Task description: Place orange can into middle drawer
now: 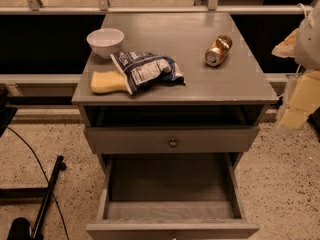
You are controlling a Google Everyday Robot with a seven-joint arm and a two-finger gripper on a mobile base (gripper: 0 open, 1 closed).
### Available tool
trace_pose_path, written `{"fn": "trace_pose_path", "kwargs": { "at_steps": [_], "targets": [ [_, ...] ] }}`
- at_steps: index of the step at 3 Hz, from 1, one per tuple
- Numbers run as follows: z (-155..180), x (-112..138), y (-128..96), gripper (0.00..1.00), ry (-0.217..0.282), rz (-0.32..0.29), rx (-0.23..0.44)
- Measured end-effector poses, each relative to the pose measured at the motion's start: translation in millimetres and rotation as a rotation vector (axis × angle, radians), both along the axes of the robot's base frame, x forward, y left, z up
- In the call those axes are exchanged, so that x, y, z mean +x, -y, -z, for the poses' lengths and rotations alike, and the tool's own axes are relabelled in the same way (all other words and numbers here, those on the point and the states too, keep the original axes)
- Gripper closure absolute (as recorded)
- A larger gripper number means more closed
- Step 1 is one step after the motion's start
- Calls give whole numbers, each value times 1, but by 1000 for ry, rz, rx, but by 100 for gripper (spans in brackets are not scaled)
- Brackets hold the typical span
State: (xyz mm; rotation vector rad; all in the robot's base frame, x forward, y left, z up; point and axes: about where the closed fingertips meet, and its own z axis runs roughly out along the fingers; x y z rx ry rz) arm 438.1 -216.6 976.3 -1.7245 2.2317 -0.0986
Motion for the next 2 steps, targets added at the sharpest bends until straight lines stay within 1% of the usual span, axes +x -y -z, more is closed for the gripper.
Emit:
{"fn": "trace_pose_path", "kwargs": {
  "at_steps": [1, 2],
  "targets": [
    [0, 1, 0, 0, 0, -5, -1],
    [5, 18, 2, 0, 4, -74, -20]
  ]
}}
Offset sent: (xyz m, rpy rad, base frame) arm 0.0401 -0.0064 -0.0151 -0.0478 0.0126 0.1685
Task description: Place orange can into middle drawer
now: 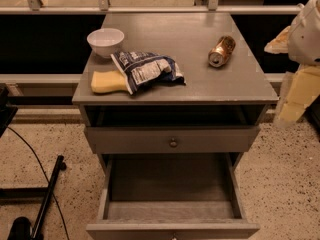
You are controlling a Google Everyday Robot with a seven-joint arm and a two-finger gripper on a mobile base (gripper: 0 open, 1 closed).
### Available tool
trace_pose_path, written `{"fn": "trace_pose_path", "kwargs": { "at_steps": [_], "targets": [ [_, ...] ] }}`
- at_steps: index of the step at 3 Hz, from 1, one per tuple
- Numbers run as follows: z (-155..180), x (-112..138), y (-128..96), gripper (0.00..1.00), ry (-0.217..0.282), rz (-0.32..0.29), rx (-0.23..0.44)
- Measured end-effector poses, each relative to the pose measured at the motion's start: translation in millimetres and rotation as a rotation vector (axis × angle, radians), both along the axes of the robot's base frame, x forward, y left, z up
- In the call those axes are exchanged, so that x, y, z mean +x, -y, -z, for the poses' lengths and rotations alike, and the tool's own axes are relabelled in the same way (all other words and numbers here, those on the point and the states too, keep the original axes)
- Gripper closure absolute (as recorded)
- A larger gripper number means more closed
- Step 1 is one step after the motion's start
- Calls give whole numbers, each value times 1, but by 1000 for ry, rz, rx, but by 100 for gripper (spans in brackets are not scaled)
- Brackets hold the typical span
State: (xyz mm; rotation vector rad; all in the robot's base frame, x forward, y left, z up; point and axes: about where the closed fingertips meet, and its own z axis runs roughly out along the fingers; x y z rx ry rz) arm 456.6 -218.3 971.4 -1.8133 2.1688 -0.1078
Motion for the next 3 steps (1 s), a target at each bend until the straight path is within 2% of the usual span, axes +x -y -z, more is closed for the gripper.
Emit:
{"fn": "trace_pose_path", "kwargs": {
  "at_steps": [1, 2, 3],
  "targets": [
    [19, 31, -19, 0, 43, -178, -55],
    [18, 32, -19, 0, 60, -256, -79],
    [19, 39, -21, 0, 56, -280, -111]
  ]
}}
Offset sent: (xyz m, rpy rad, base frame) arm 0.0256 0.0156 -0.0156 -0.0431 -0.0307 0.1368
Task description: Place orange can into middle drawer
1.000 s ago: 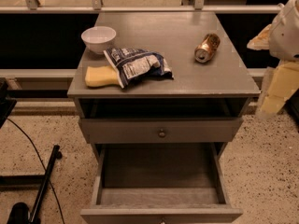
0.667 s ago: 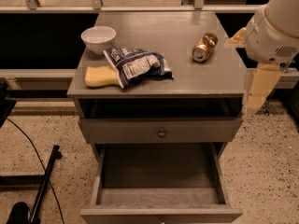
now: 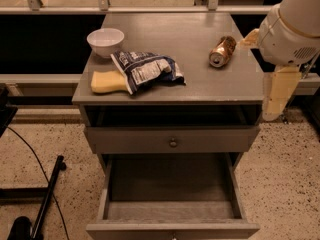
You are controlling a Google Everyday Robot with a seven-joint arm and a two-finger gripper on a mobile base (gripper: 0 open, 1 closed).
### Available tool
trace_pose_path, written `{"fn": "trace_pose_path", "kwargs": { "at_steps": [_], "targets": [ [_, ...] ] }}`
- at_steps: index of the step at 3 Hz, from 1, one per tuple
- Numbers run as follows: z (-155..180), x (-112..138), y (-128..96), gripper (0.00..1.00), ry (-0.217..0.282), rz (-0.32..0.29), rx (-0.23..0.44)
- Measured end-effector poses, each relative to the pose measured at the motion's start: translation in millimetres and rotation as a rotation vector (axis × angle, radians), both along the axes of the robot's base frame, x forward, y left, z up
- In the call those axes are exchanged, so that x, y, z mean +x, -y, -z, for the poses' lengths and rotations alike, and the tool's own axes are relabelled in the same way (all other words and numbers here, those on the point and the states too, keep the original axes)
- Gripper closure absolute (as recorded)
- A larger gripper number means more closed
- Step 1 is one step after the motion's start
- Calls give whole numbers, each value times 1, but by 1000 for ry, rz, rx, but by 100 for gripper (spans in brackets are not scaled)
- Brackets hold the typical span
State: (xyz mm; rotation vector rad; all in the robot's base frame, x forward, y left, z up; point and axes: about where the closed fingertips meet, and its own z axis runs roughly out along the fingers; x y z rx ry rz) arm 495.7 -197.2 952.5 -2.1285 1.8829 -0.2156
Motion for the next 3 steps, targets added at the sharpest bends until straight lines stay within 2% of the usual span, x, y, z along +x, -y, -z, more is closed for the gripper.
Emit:
{"fn": "trace_pose_path", "kwargs": {
  "at_steps": [1, 2, 3],
  "targets": [
    [-2, 32, -5, 0, 47, -97, -14],
    [-5, 69, -14, 0, 84, -272, -13],
    [-35, 72, -23, 0, 223, -433, 10]
  ]
}}
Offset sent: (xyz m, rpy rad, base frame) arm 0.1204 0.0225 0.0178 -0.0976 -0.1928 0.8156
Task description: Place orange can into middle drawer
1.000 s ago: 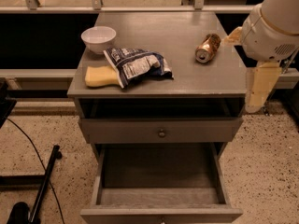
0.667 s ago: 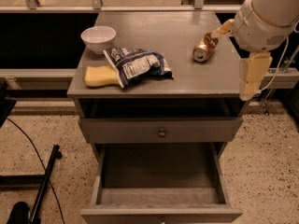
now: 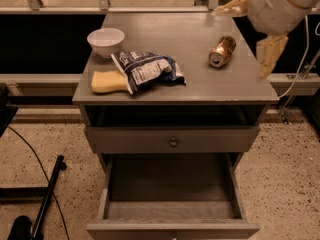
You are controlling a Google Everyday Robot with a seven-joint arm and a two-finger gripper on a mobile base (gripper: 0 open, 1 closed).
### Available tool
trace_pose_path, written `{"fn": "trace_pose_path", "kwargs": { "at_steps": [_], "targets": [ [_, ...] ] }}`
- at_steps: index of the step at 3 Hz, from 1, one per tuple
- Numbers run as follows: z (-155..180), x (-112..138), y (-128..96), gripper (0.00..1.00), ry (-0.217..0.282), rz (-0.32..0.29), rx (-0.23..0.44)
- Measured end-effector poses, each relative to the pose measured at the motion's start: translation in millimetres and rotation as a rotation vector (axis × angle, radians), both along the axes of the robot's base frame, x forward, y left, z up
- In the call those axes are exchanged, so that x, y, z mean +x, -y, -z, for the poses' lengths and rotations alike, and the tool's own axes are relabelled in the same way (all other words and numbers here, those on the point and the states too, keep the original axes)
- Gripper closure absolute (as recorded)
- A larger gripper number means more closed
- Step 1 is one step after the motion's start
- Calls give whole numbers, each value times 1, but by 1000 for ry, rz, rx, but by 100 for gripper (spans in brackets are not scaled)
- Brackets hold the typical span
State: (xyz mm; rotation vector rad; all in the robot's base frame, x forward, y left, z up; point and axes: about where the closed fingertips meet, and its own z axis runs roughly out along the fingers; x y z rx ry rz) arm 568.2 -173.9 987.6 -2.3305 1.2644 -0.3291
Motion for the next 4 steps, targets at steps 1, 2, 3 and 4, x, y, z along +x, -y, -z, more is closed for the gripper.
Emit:
{"fn": "trace_pose_path", "kwargs": {
  "at_steps": [1, 2, 3, 4],
  "targets": [
    [-9, 6, 19, 0, 102, -37, -22],
    [-4, 24, 14, 0, 88, -107, -148],
    [3, 51, 12, 0, 69, -230, -258],
    [3, 56, 6, 0, 107, -397, -306]
  ]
}}
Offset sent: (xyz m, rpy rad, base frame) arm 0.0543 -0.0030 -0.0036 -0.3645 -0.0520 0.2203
